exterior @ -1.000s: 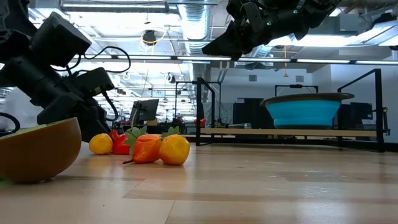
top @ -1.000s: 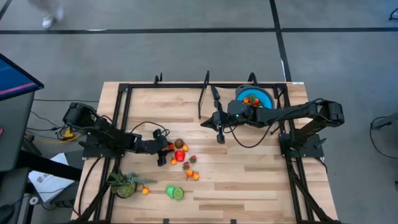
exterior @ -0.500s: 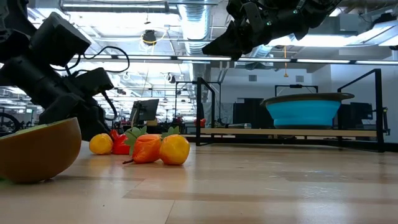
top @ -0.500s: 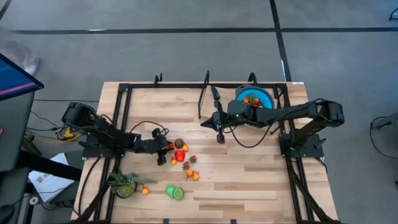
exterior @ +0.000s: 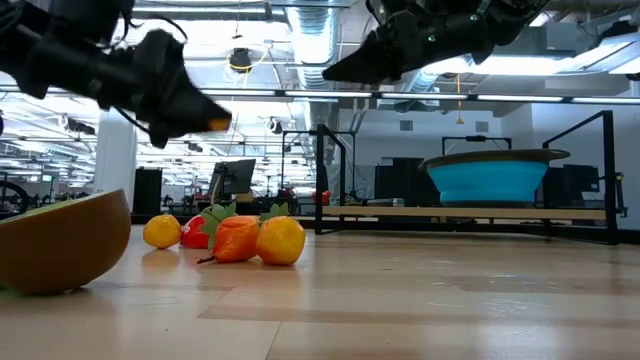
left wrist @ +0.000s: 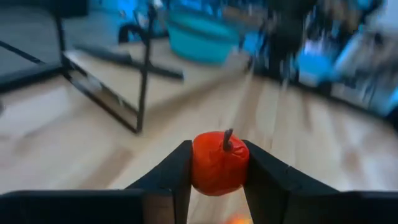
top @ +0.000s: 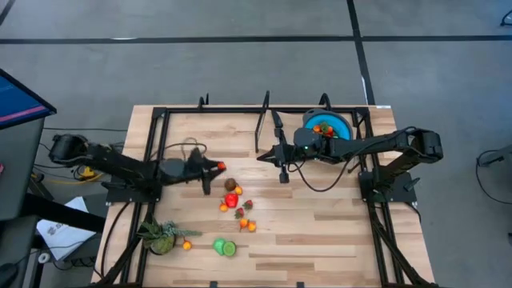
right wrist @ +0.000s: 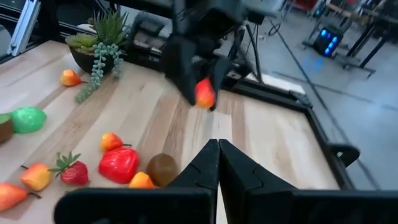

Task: Pick & Place Fruit
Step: Put the orange pear into the blue colander

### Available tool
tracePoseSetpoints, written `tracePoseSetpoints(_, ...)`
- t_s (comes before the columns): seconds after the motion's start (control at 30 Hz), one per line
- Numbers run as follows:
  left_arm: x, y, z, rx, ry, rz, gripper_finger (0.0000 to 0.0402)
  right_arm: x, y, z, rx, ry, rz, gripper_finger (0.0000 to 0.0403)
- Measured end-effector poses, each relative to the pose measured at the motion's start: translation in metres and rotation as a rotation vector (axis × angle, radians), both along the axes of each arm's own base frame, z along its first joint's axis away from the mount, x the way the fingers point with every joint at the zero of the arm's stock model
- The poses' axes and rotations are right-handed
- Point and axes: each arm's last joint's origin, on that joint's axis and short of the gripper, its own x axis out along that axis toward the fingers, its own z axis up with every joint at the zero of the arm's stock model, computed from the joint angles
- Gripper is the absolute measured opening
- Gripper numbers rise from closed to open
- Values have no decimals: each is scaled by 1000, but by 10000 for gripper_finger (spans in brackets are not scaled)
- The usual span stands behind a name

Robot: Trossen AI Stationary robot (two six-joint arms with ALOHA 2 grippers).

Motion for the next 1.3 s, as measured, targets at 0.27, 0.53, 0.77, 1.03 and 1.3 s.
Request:
tracePoseSetpoints(0.27, -14, 13, 32, -151, -266, 78, 112, 2, 0, 9, -153, -94, 38, 1)
tracePoseSetpoints(0.53, -13, 15, 42, -249, -415, 85, 112, 5, 4, 20, -318, -215, 73, 22)
tracePoseSetpoints(0.77, -8, 14, 42, -265, -452, 60, 112, 6, 15, 26, -354, -285, 100, 133)
tracePoseSetpoints(1.03, 4, 12, 39, -271, -495, -7, 111, 6, 21, 27, -284, -297, 106, 257)
tracePoseSetpoints(1.3, 33, 11, 52, -198, -473, -51, 112, 6, 21, 26, -245, -283, 102, 264)
